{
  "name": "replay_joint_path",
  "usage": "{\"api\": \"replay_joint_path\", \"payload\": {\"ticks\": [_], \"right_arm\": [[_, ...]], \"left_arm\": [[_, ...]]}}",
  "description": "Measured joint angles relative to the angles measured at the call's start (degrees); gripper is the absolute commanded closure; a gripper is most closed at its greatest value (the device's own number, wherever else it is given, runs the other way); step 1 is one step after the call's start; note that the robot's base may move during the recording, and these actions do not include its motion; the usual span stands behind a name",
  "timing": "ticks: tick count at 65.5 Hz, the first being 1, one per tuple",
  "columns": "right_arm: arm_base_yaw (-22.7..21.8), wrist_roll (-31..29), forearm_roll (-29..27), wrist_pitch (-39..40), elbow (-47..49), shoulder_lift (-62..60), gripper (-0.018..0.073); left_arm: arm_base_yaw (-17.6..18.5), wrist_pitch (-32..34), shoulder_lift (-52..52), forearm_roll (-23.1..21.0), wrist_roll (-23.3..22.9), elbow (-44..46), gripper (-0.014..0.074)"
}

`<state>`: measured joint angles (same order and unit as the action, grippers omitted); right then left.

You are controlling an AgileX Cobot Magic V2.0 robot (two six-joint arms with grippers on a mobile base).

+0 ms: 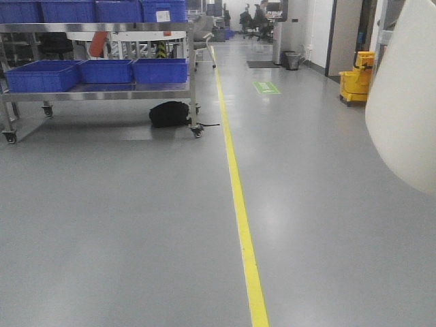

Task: Move white bin to right shelf second layer
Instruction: 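Drive the base along the aisle carrying the bin, then turn the base past the blue crate shelves toward the windows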

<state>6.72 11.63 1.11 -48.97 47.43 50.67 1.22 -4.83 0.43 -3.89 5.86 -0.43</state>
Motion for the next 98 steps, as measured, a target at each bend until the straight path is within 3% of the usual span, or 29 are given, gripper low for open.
{"api": "replay_joint_path", "payload": {"ticks": [98], "right_arm": [[0.0, 0.0, 0.0, -0.11, 0.0, 0.0, 0.0502]], "left_arm": [[0.0, 0.0, 0.0, 0.0, 0.0, 0.0, 0.0512]]}}
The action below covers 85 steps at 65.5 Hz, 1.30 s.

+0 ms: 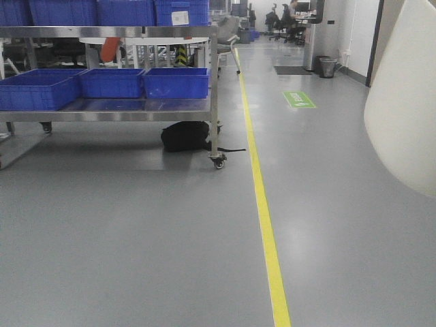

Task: Move white bin to right shelf second layer
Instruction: 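Turn the base past the blue crate shelves toward the windows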

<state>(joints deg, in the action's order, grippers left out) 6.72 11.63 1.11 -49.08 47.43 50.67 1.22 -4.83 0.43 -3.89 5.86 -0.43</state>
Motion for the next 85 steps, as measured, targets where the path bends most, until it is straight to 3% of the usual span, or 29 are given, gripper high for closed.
{"api": "replay_joint_path", "payload": {"ticks": [85], "right_arm": [[0.0, 0.0, 0.0, 0.0, 0.0, 0.0, 0.0502]], "left_arm": [[0.0, 0.0, 0.0, 0.0, 0.0, 0.0, 0.0512]]}}
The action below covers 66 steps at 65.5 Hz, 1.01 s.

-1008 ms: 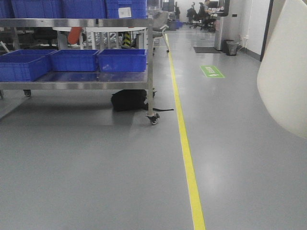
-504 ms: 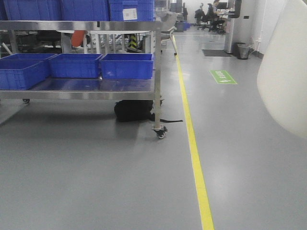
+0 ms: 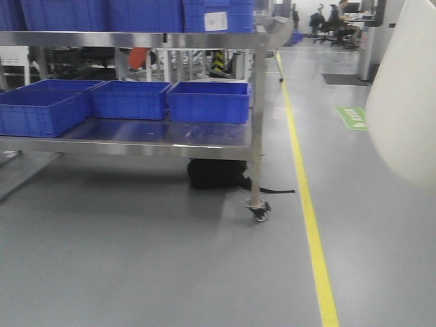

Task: Move white bin to right shelf second layer
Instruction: 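Turn the base past the blue crate shelves toward the windows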

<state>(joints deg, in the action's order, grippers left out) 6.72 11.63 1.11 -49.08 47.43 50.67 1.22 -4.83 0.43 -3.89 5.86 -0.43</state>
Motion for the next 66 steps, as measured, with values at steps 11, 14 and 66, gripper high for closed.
{"api": "replay_joint_path", "payload": {"ticks": [11, 14, 66], "right_arm": [[0.0, 0.0, 0.0, 0.0, 0.0, 0.0, 0.0502], [0.0, 0.0, 0.0, 0.0, 0.0, 0.0, 0.0502], [0.0, 0.0, 0.11, 0.0, 0.0, 0.0, 0.0502]], "left_arm": [[0.0, 0.0, 0.0, 0.0, 0.0, 0.0, 0.0512], [0.0, 0.0, 0.0, 0.0, 0.0, 0.0, 0.0512], [0.0, 0.0, 0.0, 0.0, 0.0, 0.0, 0.0512]]}}
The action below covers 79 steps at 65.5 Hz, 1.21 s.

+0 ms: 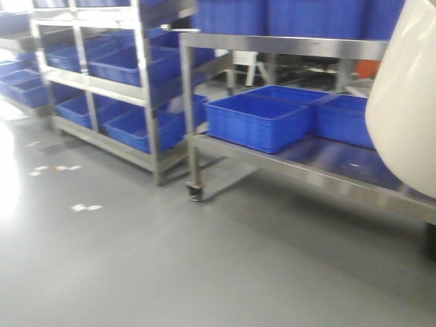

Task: Move white bin to right shelf second layer
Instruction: 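Turn the base past the blue crate shelves toward the windows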

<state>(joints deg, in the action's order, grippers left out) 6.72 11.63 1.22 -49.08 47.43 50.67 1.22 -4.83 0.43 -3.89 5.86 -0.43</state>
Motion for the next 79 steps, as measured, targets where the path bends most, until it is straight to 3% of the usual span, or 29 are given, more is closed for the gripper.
{"api": "replay_joint_path", "payload": {"ticks": [79], "right_arm": [[0.0, 0.0, 0.0, 0.0, 0.0, 0.0, 0.0502]], "left_arm": [[0.0, 0.0, 0.0, 0.0, 0.0, 0.0, 0.0512]]}}
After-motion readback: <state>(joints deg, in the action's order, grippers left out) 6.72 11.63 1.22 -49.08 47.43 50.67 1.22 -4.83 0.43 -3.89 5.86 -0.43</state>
